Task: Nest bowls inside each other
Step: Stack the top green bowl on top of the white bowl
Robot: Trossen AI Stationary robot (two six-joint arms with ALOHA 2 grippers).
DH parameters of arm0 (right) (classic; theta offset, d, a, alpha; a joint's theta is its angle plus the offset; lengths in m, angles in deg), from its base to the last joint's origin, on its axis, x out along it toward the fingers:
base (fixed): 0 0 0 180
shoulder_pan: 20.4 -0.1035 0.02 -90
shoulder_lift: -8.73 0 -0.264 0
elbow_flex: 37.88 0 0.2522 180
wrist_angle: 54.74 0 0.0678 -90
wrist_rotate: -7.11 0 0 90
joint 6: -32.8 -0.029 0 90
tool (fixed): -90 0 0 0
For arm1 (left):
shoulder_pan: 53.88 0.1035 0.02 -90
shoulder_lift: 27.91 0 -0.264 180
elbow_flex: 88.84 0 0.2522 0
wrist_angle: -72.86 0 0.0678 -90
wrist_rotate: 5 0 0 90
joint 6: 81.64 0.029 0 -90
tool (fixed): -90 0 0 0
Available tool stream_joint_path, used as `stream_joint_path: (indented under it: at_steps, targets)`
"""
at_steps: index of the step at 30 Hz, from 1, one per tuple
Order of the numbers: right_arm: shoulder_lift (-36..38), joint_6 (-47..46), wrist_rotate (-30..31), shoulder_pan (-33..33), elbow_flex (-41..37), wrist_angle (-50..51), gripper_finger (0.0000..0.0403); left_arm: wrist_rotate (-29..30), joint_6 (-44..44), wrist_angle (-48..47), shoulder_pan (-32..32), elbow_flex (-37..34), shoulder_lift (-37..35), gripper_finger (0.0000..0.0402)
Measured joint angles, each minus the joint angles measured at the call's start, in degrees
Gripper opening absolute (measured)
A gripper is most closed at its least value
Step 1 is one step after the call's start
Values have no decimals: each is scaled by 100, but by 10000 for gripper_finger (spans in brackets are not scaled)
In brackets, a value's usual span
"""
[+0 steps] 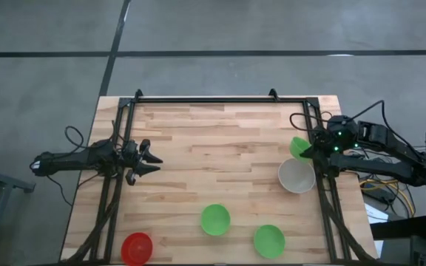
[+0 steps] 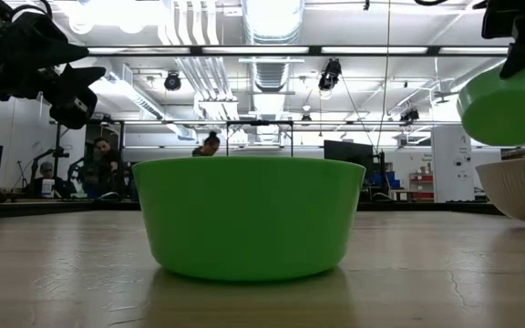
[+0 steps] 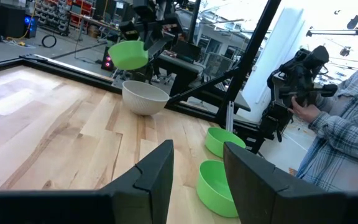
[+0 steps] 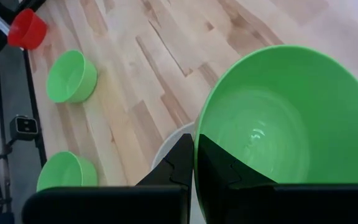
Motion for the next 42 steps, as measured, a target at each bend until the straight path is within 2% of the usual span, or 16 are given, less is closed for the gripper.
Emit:
stream_joint_path:
  at_steps: [26, 42]
  targets:
    - [-22, -303, -439, 0, -376, -76, 8, 2, 0, 0, 0, 2, 0, 145]
    - [-20, -492, -947, -2, -758, -347, 8, 2, 0, 2, 0, 2, 2, 145]
